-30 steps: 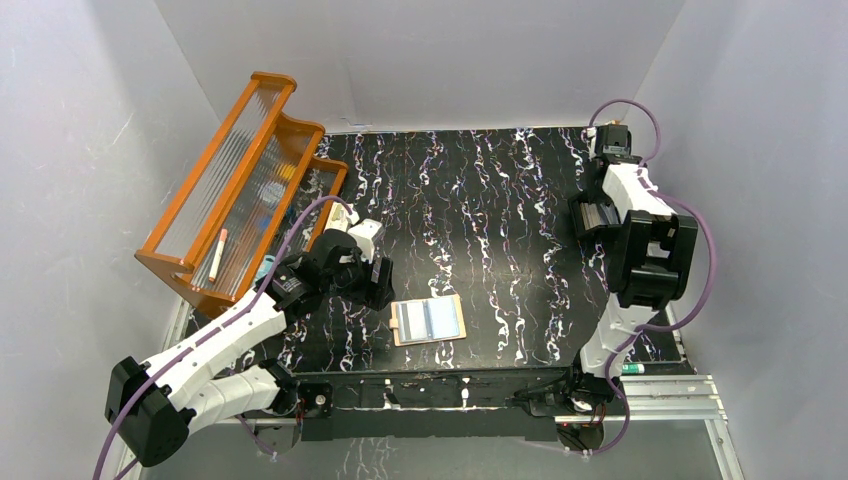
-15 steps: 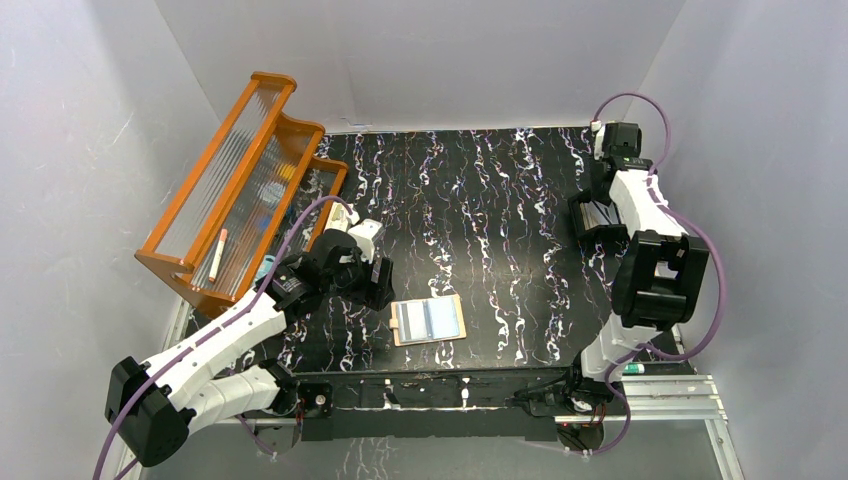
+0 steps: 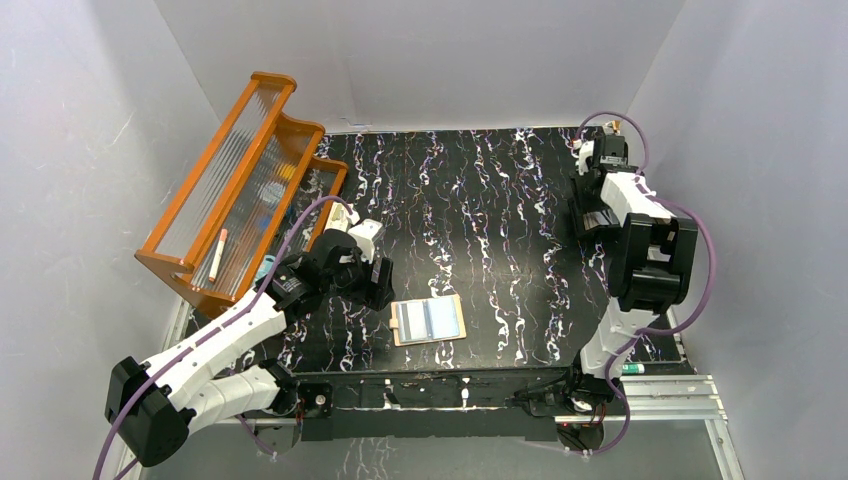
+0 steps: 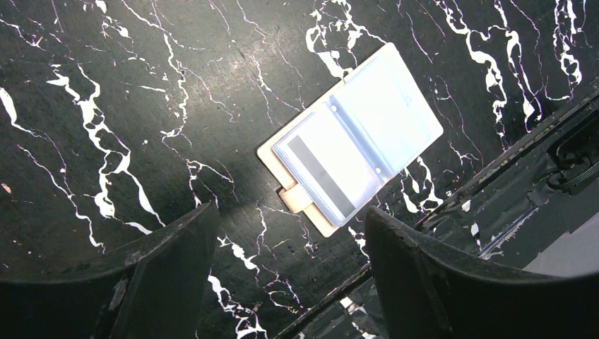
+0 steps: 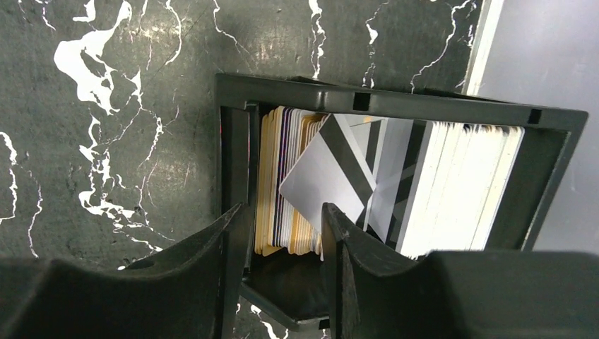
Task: Put the credit cards into the card holder
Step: Pick up the credit card from the storage box.
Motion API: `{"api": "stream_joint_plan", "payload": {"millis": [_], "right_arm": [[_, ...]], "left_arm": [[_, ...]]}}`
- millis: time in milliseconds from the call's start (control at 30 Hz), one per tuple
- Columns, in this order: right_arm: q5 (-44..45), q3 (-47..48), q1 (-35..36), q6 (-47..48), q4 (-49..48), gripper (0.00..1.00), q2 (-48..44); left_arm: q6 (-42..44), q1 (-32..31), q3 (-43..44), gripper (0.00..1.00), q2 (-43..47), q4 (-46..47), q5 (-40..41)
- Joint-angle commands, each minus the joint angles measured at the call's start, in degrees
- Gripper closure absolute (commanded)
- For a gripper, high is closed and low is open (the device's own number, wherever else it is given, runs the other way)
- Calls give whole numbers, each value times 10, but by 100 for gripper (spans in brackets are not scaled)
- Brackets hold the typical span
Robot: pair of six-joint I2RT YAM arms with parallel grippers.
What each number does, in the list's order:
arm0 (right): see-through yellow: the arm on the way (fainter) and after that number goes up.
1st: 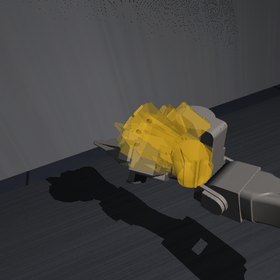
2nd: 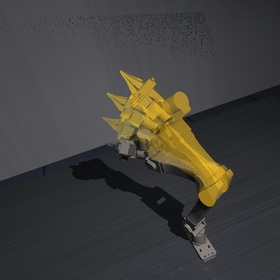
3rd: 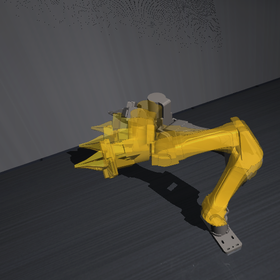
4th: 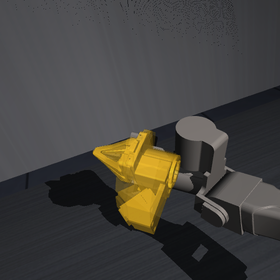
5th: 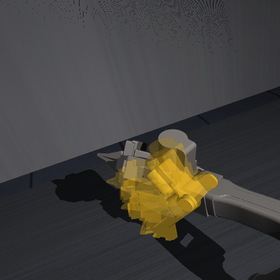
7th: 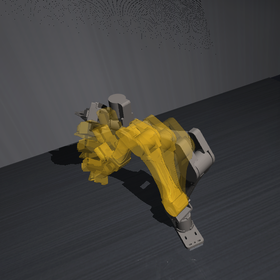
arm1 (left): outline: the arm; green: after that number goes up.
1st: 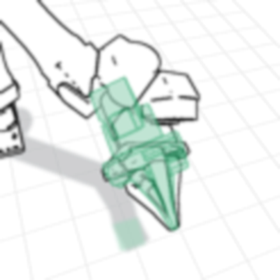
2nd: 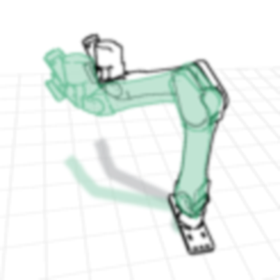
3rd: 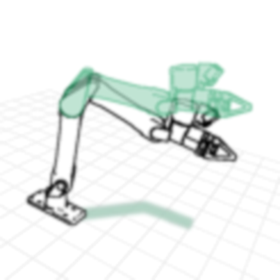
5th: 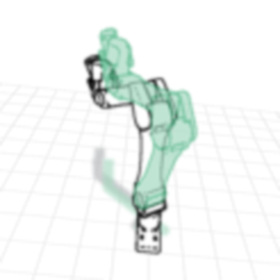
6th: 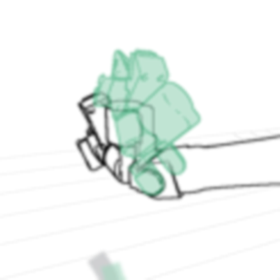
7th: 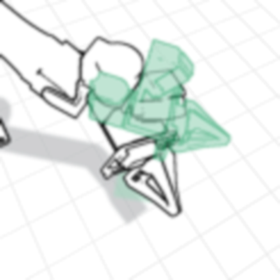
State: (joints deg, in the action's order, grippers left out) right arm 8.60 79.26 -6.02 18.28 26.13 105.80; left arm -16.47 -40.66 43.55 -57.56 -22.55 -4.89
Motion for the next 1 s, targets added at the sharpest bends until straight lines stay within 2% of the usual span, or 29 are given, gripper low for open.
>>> {"api": "stream_joint_plan", "payload": {"millis": [0, 200, 567, 733, 967], "right_arm": [[-16, -16, -1, 21, -59, 50, 4], [-3, 1, -1, 22, -56, 55, 26], [3, -7, -1, 5, -66, 80, -9], [17, -2, -1, 2, -60, 96, -22], [43, 18, -1, -6, -31, 100, -42]], "left_arm": [[7, 2, -2, 26, 6, -4, 2], [8, 2, -2, 26, -2, -5, 3], [8, 2, -1, 26, -2, -5, 2], [9, 1, -2, 26, 0, -5, 2], [9, 2, -2, 26, 1, -5, 1]]}}
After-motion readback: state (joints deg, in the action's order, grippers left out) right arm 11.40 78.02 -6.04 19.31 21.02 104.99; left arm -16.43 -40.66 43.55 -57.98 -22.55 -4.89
